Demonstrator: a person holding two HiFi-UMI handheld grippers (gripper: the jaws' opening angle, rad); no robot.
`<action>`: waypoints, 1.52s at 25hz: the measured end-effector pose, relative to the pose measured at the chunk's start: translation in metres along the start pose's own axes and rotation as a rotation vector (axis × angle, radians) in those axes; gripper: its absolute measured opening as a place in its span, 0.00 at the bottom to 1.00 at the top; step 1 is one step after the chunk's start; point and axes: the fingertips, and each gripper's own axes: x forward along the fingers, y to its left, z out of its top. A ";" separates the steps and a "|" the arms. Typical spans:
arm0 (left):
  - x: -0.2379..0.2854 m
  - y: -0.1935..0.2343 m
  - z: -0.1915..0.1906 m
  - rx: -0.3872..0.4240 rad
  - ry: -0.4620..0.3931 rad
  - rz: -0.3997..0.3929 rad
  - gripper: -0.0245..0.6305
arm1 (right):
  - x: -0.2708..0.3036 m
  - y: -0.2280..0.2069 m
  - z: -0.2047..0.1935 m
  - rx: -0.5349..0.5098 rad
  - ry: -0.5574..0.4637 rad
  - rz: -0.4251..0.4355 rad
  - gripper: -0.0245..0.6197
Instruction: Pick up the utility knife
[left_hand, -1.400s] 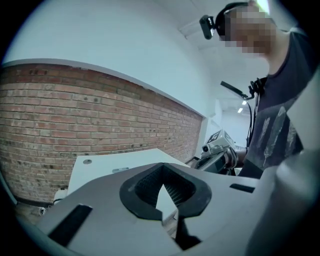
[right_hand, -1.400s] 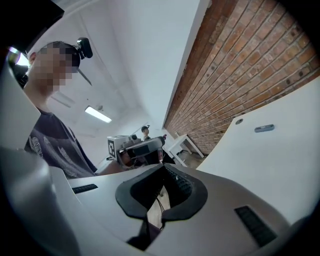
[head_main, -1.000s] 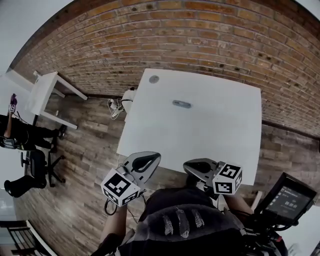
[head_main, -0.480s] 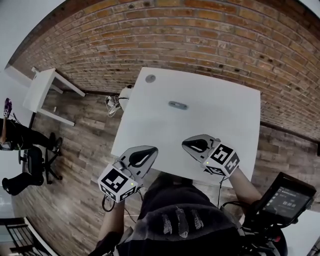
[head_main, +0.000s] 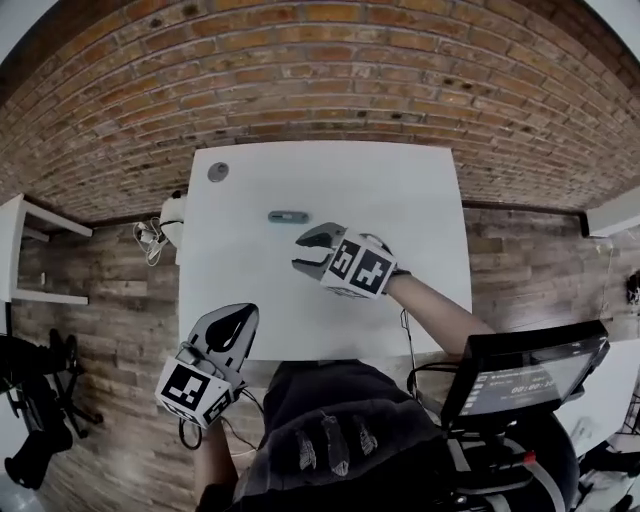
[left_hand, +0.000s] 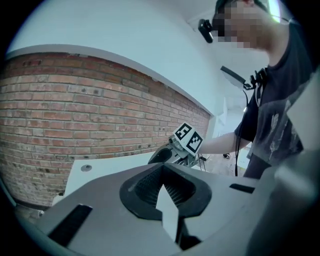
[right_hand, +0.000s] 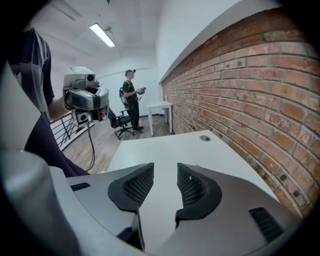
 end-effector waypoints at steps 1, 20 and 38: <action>0.001 0.007 -0.001 -0.015 0.001 -0.003 0.03 | 0.007 -0.008 -0.001 0.006 0.021 -0.005 0.25; 0.031 0.068 -0.004 -0.064 0.029 -0.072 0.03 | 0.070 -0.103 -0.062 -0.023 0.311 -0.074 0.43; 0.016 0.091 -0.018 -0.104 0.056 -0.034 0.03 | 0.116 -0.119 -0.104 -0.001 0.403 -0.063 0.42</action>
